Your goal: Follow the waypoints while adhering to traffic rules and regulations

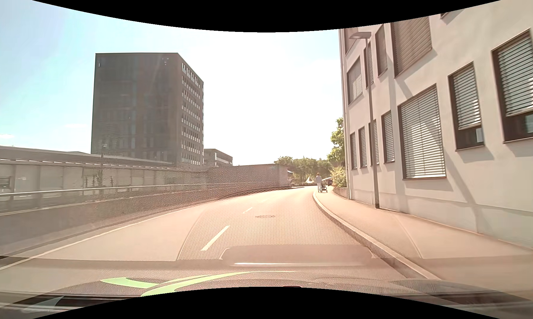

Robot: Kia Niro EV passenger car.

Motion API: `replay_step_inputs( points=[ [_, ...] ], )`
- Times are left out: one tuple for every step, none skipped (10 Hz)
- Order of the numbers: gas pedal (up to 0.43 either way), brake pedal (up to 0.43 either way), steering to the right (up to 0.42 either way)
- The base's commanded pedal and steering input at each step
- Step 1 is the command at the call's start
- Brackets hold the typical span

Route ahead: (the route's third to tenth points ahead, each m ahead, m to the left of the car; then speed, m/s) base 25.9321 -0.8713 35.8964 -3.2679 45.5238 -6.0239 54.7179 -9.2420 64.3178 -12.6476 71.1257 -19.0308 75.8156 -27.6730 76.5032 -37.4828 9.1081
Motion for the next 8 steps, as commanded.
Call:
replay_step_inputs(
  points=[
    [0.087,0.0,0.019],
    [0.087,0.0,0.019],
    [0.079,0.0,0.019],
    [0.079,0.0,0.019],
    [0.079,0.0,0.019],
    [0.079,0.0,0.019],
    [0.079,0.0,0.02],
    [0.079,0.0,0.021]
  ],
)
